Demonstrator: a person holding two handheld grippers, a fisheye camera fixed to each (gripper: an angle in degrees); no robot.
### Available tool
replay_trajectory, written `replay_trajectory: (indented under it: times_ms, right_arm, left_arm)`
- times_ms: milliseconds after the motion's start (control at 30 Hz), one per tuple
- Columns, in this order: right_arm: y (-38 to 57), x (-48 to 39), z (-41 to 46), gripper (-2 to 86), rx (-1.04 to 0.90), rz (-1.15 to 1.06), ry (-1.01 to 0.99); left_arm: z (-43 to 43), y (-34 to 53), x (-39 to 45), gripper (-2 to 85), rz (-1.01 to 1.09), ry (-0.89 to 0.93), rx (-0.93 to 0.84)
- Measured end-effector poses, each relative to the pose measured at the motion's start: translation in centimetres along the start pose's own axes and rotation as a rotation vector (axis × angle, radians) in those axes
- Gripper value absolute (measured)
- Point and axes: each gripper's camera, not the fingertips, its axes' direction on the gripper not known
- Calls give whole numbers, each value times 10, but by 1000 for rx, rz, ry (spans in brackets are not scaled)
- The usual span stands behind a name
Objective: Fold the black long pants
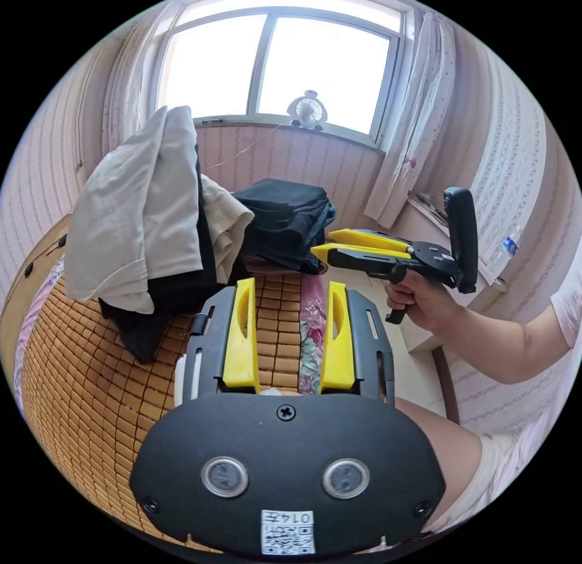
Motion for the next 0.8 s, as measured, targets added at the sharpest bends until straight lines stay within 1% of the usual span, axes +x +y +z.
replay_trajectory:
  times_ms: [167,400,500,633,733,800]
  right_arm:
    - [-20,15,2,138,8,-7,8]
    - [-49,36,3,131,-1,7,16]
    - [-61,41,3,123,3,-3,51]
    - [-83,50,0,120,42,4,161]
    - [-104,63,16,115,-5,54,166]
    - [-116,67,32,112,-59,76,126]
  left_arm:
    - [48,-25,-19,160,11,12,-31]
    - [108,-53,-51,153,-83,-6,-76]
    - [126,-64,-59,151,-111,-8,-74]
    - [148,-81,-69,143,-149,21,-95]
    - [156,-91,-71,115,-136,64,-137]
    - [154,-91,-71,109,-122,49,-132]
